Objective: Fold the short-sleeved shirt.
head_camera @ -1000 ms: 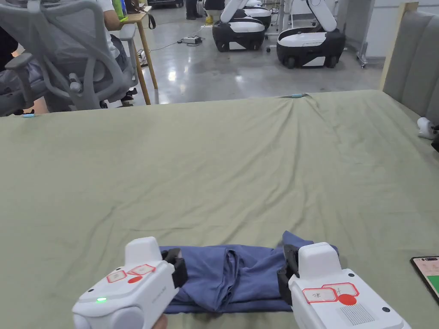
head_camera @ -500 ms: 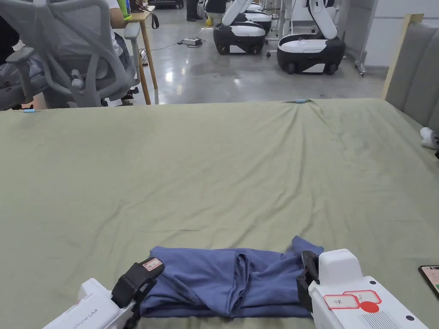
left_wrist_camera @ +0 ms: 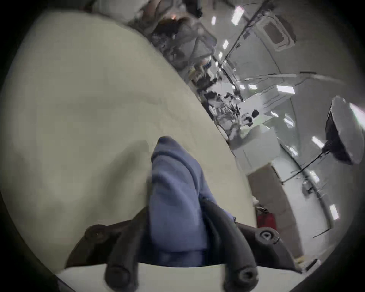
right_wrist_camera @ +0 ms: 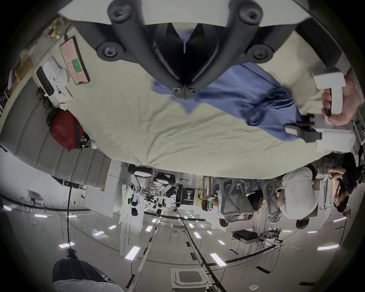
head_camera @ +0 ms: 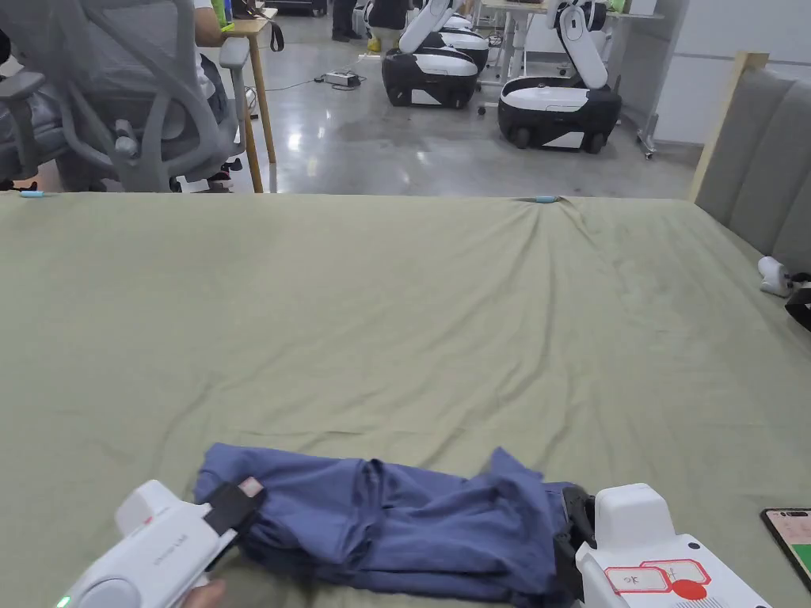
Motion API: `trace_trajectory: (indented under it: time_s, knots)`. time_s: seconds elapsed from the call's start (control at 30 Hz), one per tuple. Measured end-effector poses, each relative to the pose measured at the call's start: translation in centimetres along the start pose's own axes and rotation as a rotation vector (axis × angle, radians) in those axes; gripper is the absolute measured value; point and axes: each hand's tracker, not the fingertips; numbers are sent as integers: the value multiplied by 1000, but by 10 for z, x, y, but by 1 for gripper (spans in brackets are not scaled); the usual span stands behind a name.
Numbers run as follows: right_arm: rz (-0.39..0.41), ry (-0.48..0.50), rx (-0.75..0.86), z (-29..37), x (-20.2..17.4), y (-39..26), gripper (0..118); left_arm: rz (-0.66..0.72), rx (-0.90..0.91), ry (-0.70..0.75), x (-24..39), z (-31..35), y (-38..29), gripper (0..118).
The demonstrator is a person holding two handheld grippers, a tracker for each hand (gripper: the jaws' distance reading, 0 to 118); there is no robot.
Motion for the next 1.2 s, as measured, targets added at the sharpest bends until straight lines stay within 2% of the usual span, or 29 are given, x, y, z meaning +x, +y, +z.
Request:
trace_trajectory:
  time_s: [0.13, 0.27, 0.5, 0.6, 0.63, 0.77, 0.8, 0.83, 0.87, 0.9, 0.93, 1.0, 1.07, 1.13, 1.17, 1.2]
  knots:
    - [-8, 6, 0, -2, -3, -1, 0, -189, 86, 84, 3, 33, 32, 16]
    - [-18, 21, 4, -3, -5, 0, 0, -453, 140, 79, 53, 49, 17, 16]
    - [-60, 13, 22, 9, 16, -3, 0, -966, 81, -32, 167, 18, -95, 16]
    - [-81, 6, 25, 16, 31, -6, 0, -1328, 43, -1, 190, -5, -164, 15]
    - [-88, 5, 28, 18, 36, -7, 0, -1408, 11, 18, 192, -12, -183, 15]
    - [-93, -5, 39, 23, 48, -11, 0, -1597, -29, 78, 192, -26, -219, 16]
    - [-109, 2, 41, 23, 52, -11, 0, -1577, -20, 59, 193, -24, -217, 20]
    - [-117, 8, 43, 24, 53, -11, 0, -1542, -30, 13, 194, -18, -208, 30]
    - [-119, 10, 44, 25, 53, -11, 0, -1480, -49, -23, 198, -12, -197, 57]
    - [-121, 12, 44, 25, 54, -11, 0, -1351, -85, -88, 203, -4, -181, 80]
    - [-124, 18, 44, 24, 55, -12, 0, -1193, -110, -162, 209, 8, -159, 96]
    - [-130, 29, 39, 22, 55, -11, 0, -926, -88, -236, 207, 26, -123, 99]
    - [-128, 35, 38, 21, 55, -11, 0, -815, -65, -231, 197, 32, -97, 100]
    - [-125, 42, 33, 19, 53, -10, 0, -675, -115, -197, 183, 26, -76, 99]
    - [-124, 44, 29, 19, 52, -9, 0, -610, -151, -191, 176, 19, -70, 93]
    - [-124, 45, 28, 18, 51, -9, 0, -559, -196, -182, 167, 11, -66, 79]
